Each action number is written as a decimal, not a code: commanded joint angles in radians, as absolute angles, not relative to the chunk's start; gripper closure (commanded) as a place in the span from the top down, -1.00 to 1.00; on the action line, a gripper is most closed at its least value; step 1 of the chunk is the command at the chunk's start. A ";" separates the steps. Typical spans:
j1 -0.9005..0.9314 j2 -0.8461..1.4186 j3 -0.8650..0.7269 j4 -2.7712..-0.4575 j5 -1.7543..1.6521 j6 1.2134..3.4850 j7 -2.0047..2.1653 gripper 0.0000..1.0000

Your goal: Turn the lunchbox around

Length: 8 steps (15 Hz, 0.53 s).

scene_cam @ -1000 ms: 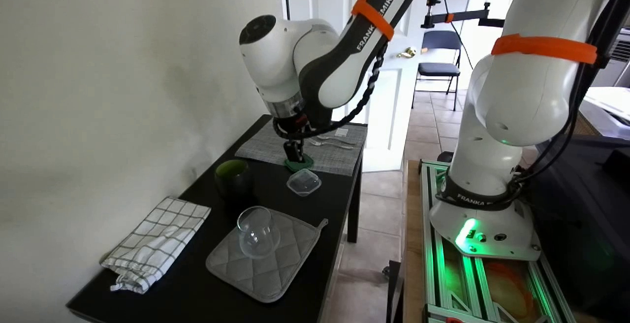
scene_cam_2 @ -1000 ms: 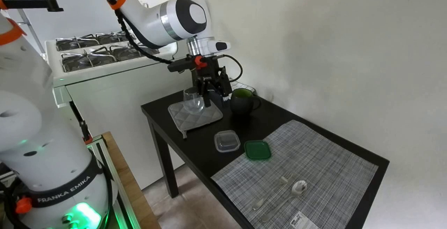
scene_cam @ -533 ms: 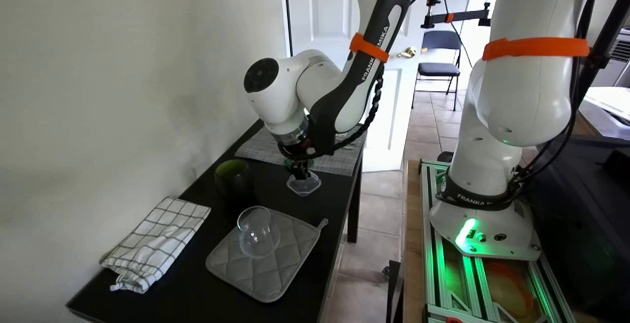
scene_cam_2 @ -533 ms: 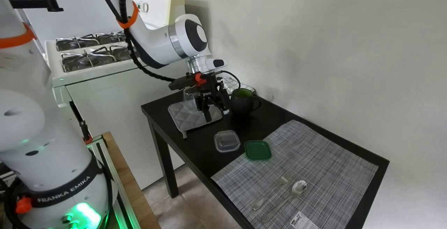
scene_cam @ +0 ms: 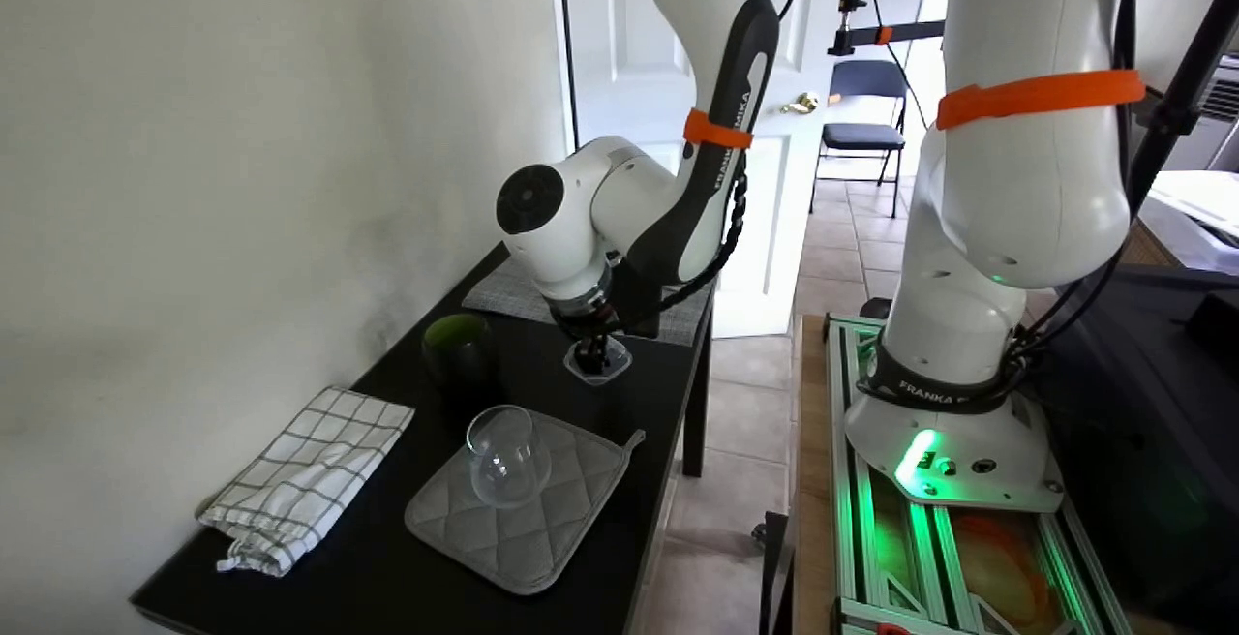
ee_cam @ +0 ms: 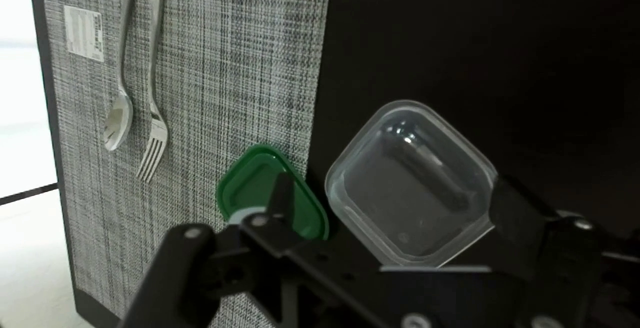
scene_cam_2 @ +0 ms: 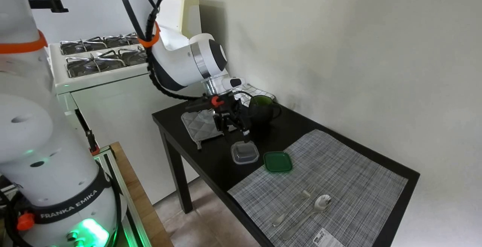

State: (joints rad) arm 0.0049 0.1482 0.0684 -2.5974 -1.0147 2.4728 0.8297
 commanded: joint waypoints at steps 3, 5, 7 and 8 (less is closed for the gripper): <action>0.041 0.233 0.026 -2.555 -1.134 2.572 0.992 1.00; 0.028 0.255 0.039 -2.543 -1.158 2.595 1.017 1.00; 0.029 0.283 0.040 -2.530 -1.161 2.585 1.010 1.00; 0.030 0.295 0.041 -2.526 -1.159 2.574 1.003 1.00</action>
State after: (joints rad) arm 0.0227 0.2375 0.0461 -2.5514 -1.1251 2.5688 0.9698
